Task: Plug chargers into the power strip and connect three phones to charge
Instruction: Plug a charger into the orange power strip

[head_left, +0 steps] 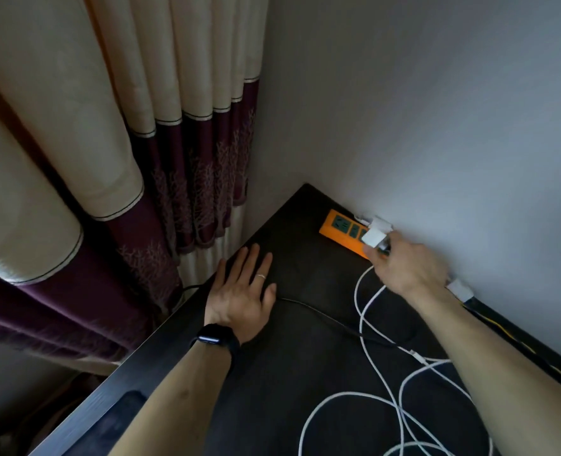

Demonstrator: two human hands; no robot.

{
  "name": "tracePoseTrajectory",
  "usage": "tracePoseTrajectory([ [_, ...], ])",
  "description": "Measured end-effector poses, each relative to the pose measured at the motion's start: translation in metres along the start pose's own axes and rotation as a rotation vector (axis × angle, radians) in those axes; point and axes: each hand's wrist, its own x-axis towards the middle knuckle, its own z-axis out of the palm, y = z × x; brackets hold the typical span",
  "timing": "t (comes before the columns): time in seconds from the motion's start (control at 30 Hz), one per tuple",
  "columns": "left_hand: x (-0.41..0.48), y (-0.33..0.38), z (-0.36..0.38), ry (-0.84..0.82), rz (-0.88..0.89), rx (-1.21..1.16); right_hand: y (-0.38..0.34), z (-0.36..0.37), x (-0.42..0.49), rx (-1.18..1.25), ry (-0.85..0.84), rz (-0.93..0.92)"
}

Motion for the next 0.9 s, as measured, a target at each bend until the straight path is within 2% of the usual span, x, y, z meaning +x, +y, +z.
tracePoseTrajectory([
  [0.17,-0.002,-0.002,0.006,0.081,0.015,-0.019,-0.01,-0.013,0.029,0.071,-0.044,0.044],
  [0.3,-0.003,-0.001,0.007,0.105,0.016,-0.03,-0.024,-0.015,0.045,-0.07,-0.139,0.009],
  [0.5,-0.002,-0.001,0.007,0.101,0.022,-0.032,-0.035,-0.022,0.066,-0.25,-0.179,-0.081],
  [0.63,-0.003,0.0,0.006,0.11,0.023,-0.045,-0.038,-0.026,0.073,-0.285,-0.253,-0.079],
  [0.9,-0.003,-0.002,0.008,0.114,0.017,-0.04,-0.058,-0.027,0.075,-0.372,-0.274,-0.089],
])
